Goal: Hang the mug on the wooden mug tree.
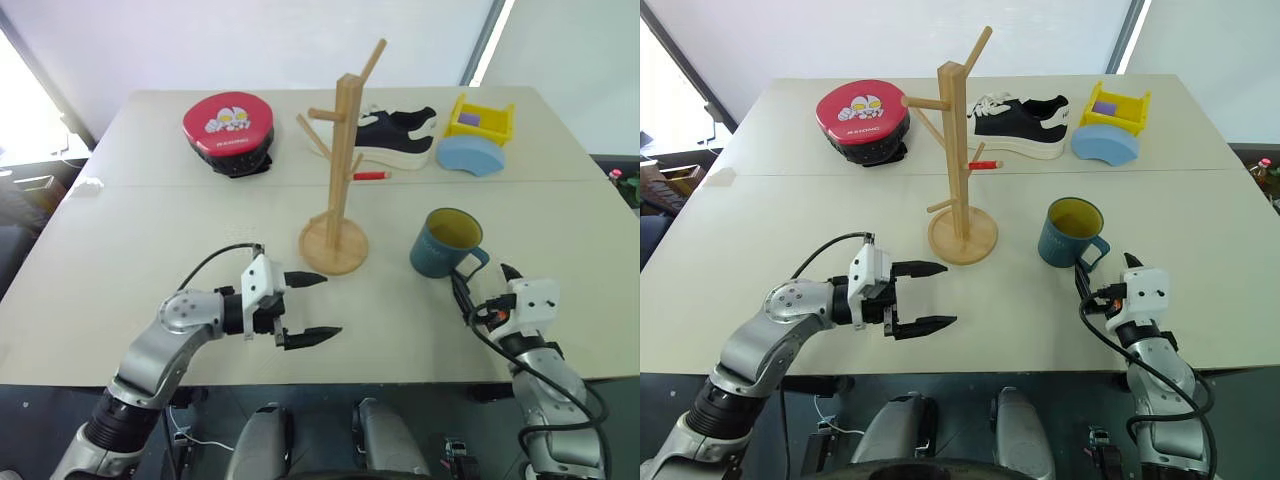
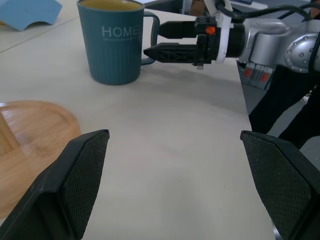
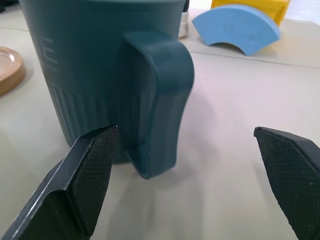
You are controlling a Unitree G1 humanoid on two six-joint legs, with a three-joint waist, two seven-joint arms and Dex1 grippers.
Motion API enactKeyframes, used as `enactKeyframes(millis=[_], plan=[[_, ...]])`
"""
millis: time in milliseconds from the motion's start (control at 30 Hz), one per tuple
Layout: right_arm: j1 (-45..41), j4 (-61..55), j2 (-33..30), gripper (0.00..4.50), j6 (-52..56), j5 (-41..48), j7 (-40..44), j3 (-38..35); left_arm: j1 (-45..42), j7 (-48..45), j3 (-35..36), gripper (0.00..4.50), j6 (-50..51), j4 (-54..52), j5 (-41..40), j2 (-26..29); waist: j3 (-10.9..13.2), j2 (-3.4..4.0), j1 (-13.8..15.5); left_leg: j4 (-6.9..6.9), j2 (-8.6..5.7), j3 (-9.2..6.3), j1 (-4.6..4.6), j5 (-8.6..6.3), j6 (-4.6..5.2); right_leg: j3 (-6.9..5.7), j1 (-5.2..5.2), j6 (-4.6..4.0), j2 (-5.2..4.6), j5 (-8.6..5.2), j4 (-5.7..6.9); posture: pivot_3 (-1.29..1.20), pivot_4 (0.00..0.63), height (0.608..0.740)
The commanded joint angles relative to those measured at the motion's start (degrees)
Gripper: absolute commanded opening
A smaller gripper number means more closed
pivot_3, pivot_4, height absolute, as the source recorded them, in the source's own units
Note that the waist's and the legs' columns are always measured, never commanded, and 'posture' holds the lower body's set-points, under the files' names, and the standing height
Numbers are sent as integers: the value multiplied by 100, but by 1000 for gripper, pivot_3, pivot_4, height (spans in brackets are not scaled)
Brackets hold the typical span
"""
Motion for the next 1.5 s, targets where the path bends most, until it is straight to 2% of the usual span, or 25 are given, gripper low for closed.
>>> enactKeyframes(millis=[33, 600, 700, 933, 1100, 1267, 1400, 1500], plan=[[-76, -13, 84, 4478, -107, -7, -135, -140, -77, 46, -15, 4500, -5, -286, -66, -34, 0, 0, -2, 0, 0, 0, 2, 0, 0, 0, 1, 0, 1, 0, 0, 0, 150, 735], [-630, 576, 378, 4478, 14, 17, -414, -65, -62, 166, -20, 4500, -5, -384, -94, -58, 0, -1, -10, 3, 0, 1, 14, 1, 1, 1, 6, 1, 18, 0, 17, 0, 150, 735], [-706, 703, 441, 3669, -54, 70, -299, -18, -53, 195, -9, 4500, -12, -395, -83, -55, 0, 0, -11, 4, 0, 1, 15, 1, 1, 1, 6, 1, 19, 0, 20, 0, 150, 735], [-770, 732, 453, 111, -182, 187, 0, 52, 34, 224, 4, 4500, -62, -399, -31, 15, 0, 0, -14, 7, 0, 1, 17, 1, 1, 2, 5, 2, 20, -1, 30, 0, 150, 735], [-719, 496, 279, 46, -259, -30, 264, 289, 32, 357, 134, 4500, -65, -331, -77, -16, 0, 0, -15, 8, 1, 1, 19, 1, 1, 3, 5, 2, 21, -1, 32, 0, 150, 735], [-760, -271, -781, 46, -583, -1212, 999, 1177, 138, 481, 561, 4500, -217, 50, 17, 132, 1, 1, -34, 9, 1, 3, 20, 1, 1, 0, 2, 3, 29, -1, 35, 0, 150, 735], [-1203, -940, -1340, 46, -310, -1343, 1414, 1412, 242, 404, 773, 4500, -453, 318, 79, 289, 4, -4, -22, 10, 6, 1, 23, 1, 1, -1, 1, 4, 46, -2, 39, 0, 150, 735], [-1940, -1298, -1576, 46, 258, -1193, 1636, 1336, 181, 428, 1022, 4500, -519, 422, -33, 332, 6, -7, -10, 15, 6, 1, 21, 2, 1, 0, 1, 3, 45, -2, 40, 0, 150, 735]])
